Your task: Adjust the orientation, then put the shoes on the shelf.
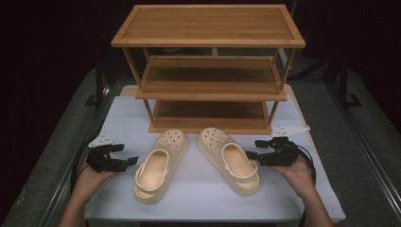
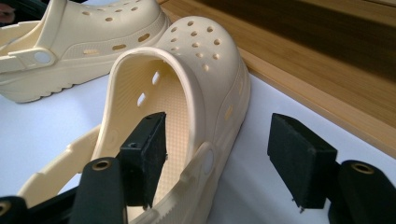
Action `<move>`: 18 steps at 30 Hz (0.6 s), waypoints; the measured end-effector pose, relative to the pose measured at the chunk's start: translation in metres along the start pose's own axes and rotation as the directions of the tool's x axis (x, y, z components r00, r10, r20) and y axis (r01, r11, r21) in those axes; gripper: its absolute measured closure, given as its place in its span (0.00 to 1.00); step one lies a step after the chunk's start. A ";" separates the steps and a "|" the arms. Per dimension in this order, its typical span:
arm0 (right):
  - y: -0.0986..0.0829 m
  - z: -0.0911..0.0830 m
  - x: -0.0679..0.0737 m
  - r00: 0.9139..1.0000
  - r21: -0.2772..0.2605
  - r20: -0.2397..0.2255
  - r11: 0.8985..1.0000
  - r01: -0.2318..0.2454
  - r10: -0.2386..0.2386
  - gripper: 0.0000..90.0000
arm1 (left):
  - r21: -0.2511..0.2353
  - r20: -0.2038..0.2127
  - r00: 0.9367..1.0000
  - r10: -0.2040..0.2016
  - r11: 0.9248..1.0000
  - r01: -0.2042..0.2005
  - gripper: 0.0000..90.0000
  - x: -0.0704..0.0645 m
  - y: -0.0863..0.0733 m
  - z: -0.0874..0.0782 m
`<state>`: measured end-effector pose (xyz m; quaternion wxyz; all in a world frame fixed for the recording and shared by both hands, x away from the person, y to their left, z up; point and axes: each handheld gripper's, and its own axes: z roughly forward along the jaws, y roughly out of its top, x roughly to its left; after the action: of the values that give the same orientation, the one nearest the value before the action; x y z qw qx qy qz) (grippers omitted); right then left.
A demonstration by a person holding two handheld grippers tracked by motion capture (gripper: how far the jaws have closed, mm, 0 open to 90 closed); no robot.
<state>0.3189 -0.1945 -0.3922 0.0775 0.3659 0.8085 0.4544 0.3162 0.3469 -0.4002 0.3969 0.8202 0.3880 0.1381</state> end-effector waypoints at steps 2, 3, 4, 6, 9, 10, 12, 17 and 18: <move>0.000 0.000 0.000 1.000 -0.004 0.001 1.000 -0.001 0.001 0.40 | -0.007 0.014 1.000 0.015 1.000 -0.015 0.18 -0.004 0.005 -0.004; 0.000 0.000 0.001 1.000 -0.007 0.000 1.000 0.000 0.000 0.40 | -0.011 0.019 1.000 0.021 1.000 -0.021 0.18 -0.007 0.008 -0.005; 0.001 0.000 0.001 1.000 -0.008 0.001 1.000 0.001 -0.001 0.40 | -0.015 0.028 0.999 0.027 1.000 -0.027 0.18 -0.009 0.010 -0.006; 0.001 0.001 0.001 1.000 -0.010 0.000 1.000 0.001 -0.001 0.40 | -0.022 0.050 0.998 0.040 0.999 -0.039 0.19 -0.014 0.014 -0.007; 0.001 0.002 0.002 1.000 -0.009 -0.001 1.000 0.002 -0.002 0.40 | -0.034 0.076 0.995 0.064 0.998 -0.061 0.20 -0.022 0.019 -0.007; 0.002 0.003 0.002 1.000 -0.009 -0.004 1.000 0.003 -0.003 0.40 | -0.040 0.086 0.994 0.070 0.997 -0.067 0.24 -0.025 0.020 -0.006; 0.002 0.004 0.003 1.000 -0.007 -0.004 1.000 0.006 -0.006 0.40 | -0.047 0.100 0.992 0.081 0.996 -0.076 0.25 -0.029 0.024 -0.004; 0.003 0.008 0.003 1.000 -0.005 -0.011 1.000 0.012 -0.012 0.40 | -0.057 0.125 0.987 0.104 0.994 -0.097 0.30 -0.038 0.029 0.000; 0.004 0.008 0.004 1.000 -0.003 -0.011 1.000 0.009 -0.009 0.40 | -0.058 0.130 0.985 0.111 0.993 -0.104 0.33 -0.039 0.030 0.001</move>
<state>0.3218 -0.1852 -0.3933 0.0757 0.3595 0.8100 0.4572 0.3067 0.3054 -0.3754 0.4348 0.8369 0.3122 0.1144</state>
